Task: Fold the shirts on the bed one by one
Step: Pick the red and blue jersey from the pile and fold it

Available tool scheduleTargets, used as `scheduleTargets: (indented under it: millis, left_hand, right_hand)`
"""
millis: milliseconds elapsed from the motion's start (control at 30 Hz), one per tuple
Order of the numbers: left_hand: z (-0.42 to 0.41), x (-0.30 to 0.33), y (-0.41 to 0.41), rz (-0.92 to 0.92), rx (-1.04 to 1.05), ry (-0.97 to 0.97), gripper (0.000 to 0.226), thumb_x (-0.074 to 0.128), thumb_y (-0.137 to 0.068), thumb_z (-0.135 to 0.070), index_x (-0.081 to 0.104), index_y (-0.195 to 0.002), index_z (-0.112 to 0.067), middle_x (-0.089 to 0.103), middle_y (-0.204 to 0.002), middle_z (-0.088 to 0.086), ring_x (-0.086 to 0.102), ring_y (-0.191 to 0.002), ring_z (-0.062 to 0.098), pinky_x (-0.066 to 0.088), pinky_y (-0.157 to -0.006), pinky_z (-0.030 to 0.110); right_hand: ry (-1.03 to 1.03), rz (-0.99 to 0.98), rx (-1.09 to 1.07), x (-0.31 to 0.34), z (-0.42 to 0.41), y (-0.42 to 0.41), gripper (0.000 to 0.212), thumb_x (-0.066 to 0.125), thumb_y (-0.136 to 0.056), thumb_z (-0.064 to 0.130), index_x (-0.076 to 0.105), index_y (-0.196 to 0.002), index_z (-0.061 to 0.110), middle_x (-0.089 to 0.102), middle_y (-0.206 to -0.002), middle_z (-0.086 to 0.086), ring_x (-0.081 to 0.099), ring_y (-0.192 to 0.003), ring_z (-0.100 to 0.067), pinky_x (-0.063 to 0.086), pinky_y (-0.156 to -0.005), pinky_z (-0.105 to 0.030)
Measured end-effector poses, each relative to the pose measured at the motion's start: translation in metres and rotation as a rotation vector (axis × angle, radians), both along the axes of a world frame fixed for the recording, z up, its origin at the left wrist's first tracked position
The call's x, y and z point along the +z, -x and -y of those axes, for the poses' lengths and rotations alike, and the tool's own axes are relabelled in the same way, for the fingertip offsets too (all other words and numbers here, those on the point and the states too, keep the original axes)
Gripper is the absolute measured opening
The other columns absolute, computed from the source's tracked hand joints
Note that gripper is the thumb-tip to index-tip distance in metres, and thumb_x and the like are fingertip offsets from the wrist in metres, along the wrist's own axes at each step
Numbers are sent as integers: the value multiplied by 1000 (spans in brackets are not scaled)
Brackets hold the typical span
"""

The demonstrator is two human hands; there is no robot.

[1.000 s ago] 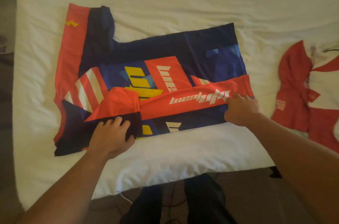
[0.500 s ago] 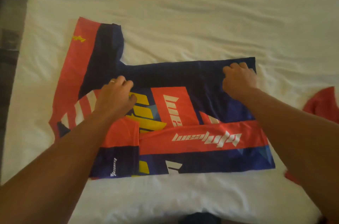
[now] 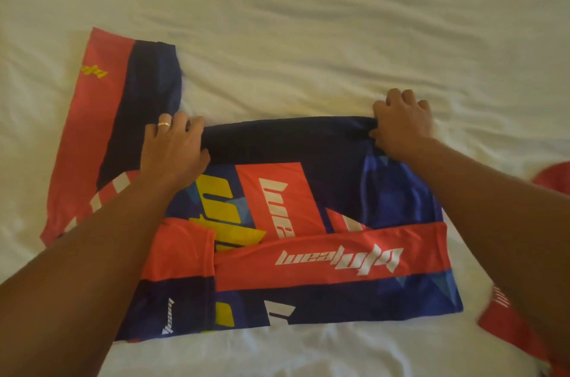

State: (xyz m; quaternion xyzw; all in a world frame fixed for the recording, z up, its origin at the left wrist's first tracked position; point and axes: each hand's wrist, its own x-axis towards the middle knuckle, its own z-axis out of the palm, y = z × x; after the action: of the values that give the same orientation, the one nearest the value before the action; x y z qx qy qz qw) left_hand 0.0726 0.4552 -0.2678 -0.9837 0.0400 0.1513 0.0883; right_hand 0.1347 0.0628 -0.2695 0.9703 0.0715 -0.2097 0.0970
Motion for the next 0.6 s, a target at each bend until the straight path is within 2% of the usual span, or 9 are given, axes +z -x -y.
scheduleTargets:
  millis: [100, 200, 333, 467, 600]
  left_hand:
    - [-4, 5, 6, 79, -37, -29, 34, 76, -83, -30, 65, -108, -9, 53, -108, 18, 48, -102, 42, 38, -81, 52]
    - [-11, 11, 17, 171, -67, 3, 17, 72, -88, -22, 69, -99, -9, 55, -102, 16, 46, -100, 41, 34, -79, 52]
    - [-15, 25, 49, 241, -106, 32, 12, 65, -86, -17, 68, -96, -9, 56, -93, 14, 48, -97, 40, 34, -76, 50]
    - [-12, 45, 93, 246, -112, 60, 18, 71, -76, -13, 67, -94, -10, 60, -85, 14, 55, -93, 40, 35, -75, 50]
    - [-17, 50, 136, 241, -211, 38, 17, 59, -76, -23, 64, -89, -14, 59, -79, 8, 56, -87, 36, 35, -72, 47]
  right_hand:
    - [-21, 18, -17, 8, 0, 5, 39, 69, -89, 32, 60, -119, 9, 53, -127, -16, 45, -121, -38, 39, -96, -49]
    - [-13, 48, -39, 21, 1, 18, 26, 67, -85, 19, 59, -108, 11, 61, -113, -13, 51, -113, -36, 38, -94, -46]
    - [-16, 82, -88, 38, 9, 54, 20, 67, -85, 18, 55, -101, 15, 66, -102, -11, 55, -106, -36, 34, -93, -45]
    - [-36, 80, -136, 51, 14, 106, 25, 63, -82, 11, 59, -106, 17, 65, -109, -10, 56, -108, -35, 34, -91, -44]
    - [-54, 41, -153, 50, 23, 155, 28, 66, -83, 11, 64, -111, 16, 58, -122, -12, 51, -118, -36, 38, -93, -46]
